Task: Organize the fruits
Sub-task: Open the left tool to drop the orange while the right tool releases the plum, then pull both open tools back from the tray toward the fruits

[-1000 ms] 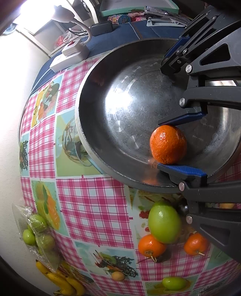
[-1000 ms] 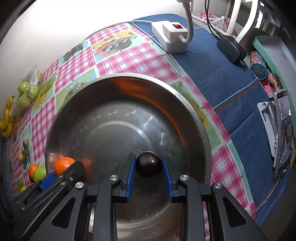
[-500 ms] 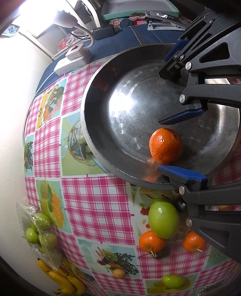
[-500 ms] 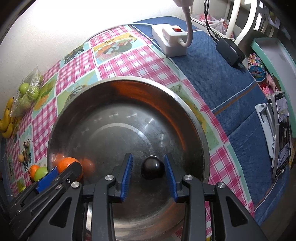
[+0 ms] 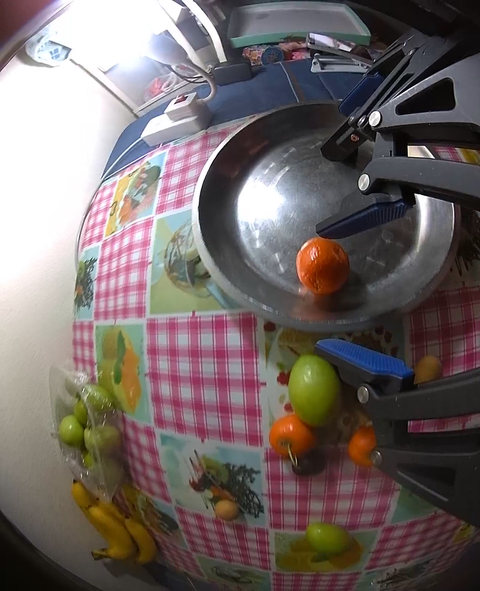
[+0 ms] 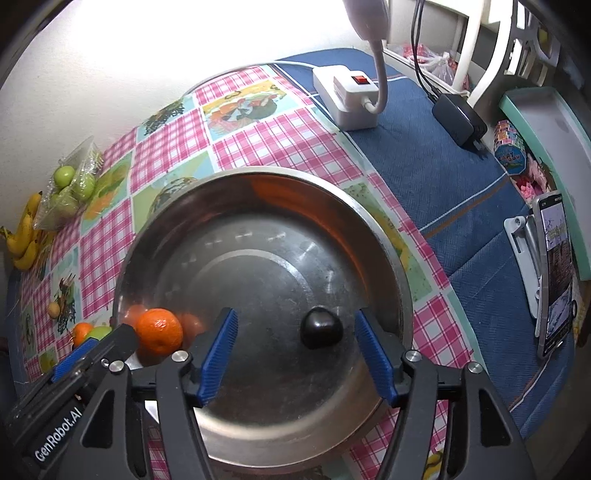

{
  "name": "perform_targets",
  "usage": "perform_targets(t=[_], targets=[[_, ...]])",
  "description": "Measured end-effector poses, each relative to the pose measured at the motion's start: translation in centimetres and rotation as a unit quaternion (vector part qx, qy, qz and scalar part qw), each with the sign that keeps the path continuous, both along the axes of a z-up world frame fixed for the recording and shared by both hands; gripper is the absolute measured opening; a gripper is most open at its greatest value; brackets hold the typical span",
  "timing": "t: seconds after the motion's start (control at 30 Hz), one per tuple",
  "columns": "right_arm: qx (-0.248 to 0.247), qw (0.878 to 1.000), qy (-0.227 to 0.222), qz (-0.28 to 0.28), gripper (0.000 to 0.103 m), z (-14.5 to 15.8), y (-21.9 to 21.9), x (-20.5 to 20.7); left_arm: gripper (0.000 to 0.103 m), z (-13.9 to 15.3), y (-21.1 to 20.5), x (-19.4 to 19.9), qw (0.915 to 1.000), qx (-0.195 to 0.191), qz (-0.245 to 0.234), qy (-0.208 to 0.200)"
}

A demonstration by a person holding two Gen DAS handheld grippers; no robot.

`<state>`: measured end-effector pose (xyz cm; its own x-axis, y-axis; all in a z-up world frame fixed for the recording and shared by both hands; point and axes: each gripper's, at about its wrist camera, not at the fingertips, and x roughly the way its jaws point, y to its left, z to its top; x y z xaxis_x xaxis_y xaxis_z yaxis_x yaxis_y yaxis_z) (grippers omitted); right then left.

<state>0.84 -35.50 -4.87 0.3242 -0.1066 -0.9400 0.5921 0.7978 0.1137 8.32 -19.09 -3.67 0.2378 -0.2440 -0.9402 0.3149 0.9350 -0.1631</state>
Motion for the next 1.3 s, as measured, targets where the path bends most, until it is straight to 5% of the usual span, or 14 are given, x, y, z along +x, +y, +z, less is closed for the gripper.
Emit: perform_targets(t=[0.07, 0.27, 0.4, 1.3], targets=[[0.000, 1.000, -0.003, 0.003, 0.080, 0.2, 0.3, -0.2, 0.069, 0.3, 0.6, -0.1, 0.9999, 0.008, 0.009, -0.007], [0.002, 1.000, -0.002, 0.013, 0.080, 0.0, 1.2, -0.8, 0.092, 0.4, 2.8, -0.2, 0.9978, 0.043, 0.042, -0.028], [0.001, 1.000, -0.002, 0.022, 0.094, -0.2, 2.1, -1.3, 0.103, 0.0, 4.6, -0.7, 0.9952, 0.068, 0.059, -0.039], [-0.030, 0.999, -0.002, 0.038, 0.099, 0.1, 6.1, -4.7, 0.103, -0.4, 11.4, -4.3, 0.9906, 0.075, 0.107, -0.040]])
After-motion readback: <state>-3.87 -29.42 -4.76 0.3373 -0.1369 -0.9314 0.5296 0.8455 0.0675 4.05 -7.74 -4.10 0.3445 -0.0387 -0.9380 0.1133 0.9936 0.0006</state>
